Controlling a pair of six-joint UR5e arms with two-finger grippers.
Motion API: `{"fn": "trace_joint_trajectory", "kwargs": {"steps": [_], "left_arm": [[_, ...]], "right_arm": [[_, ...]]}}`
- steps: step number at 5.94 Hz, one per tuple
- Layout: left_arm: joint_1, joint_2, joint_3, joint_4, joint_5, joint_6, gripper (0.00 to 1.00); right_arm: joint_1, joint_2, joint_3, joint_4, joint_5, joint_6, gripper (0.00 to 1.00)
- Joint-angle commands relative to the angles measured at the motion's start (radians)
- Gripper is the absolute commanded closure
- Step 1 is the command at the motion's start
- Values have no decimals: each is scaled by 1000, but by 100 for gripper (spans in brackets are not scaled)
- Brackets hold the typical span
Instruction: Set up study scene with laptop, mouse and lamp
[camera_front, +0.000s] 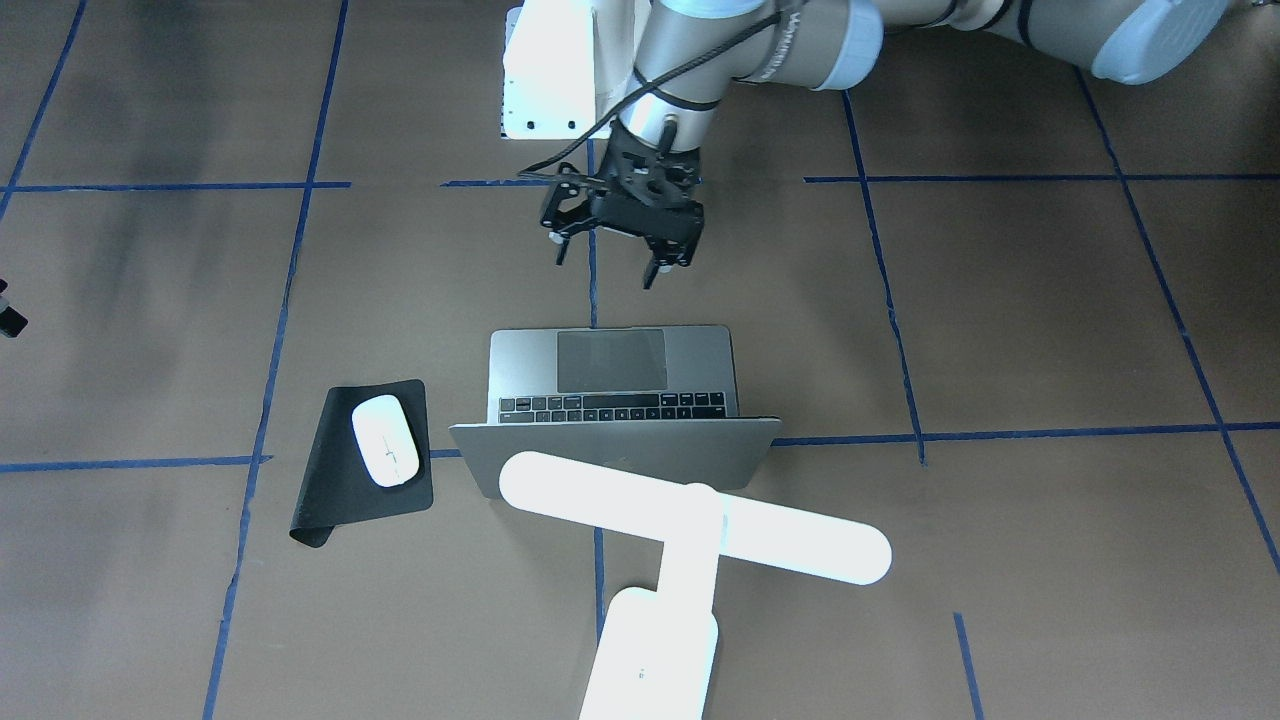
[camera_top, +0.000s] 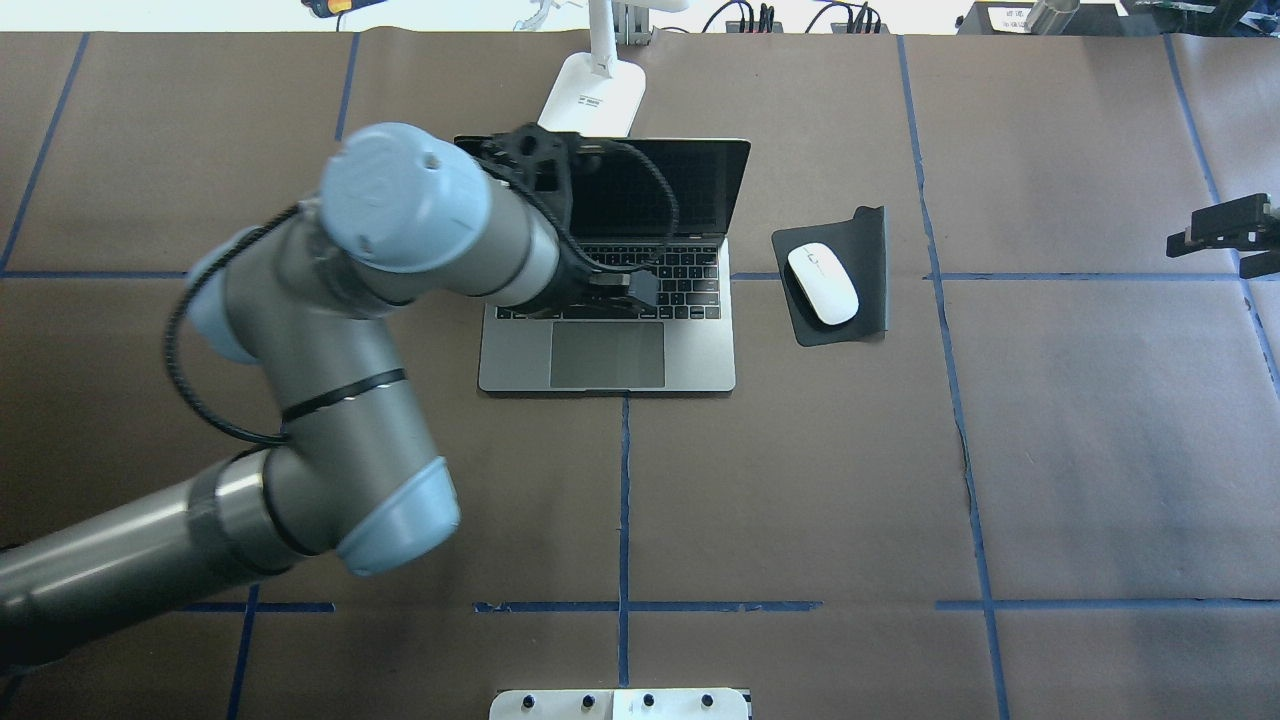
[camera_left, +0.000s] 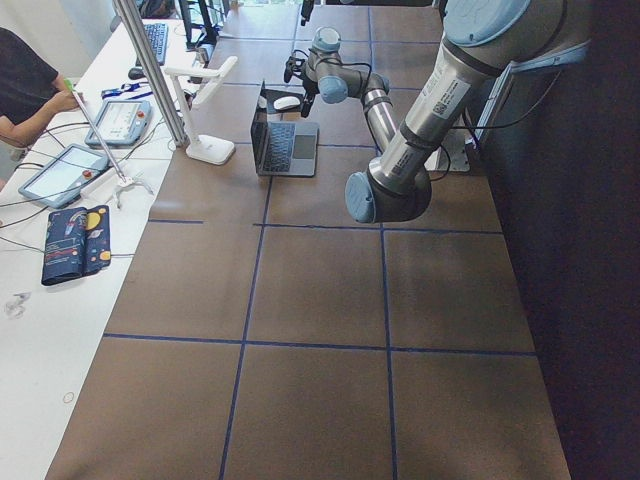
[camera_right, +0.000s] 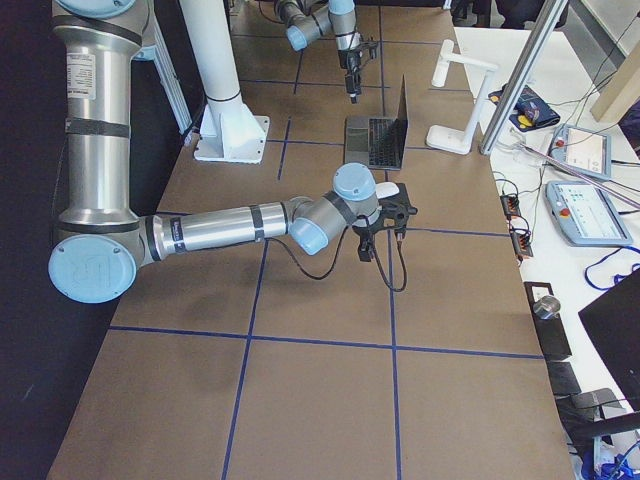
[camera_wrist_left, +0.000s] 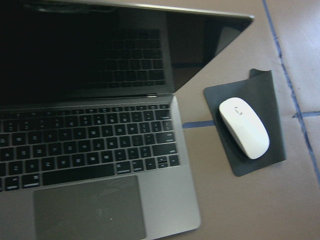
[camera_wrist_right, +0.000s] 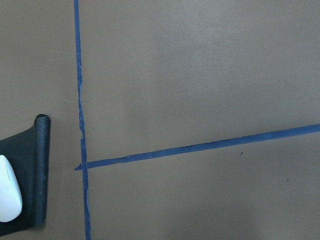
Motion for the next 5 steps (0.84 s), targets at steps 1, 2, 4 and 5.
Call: {"fn": "trace_joint_trajectory", "kwargs": {"steps": [1, 2, 4, 5], "left_arm": [[-99, 174, -141, 8, -110, 77, 0], [-144, 258, -185, 8, -153, 121, 0], [-279, 479, -243, 5, -255, 382, 0], [-361, 586, -260, 5, -315, 513, 0]], "right_arm": [[-1, -12, 0, -8, 1, -31, 0], [2, -34, -3, -11, 1, -78, 0], [78, -67, -3, -163, 15, -365, 0], [138, -72, 0, -290, 26, -546, 0]]}}
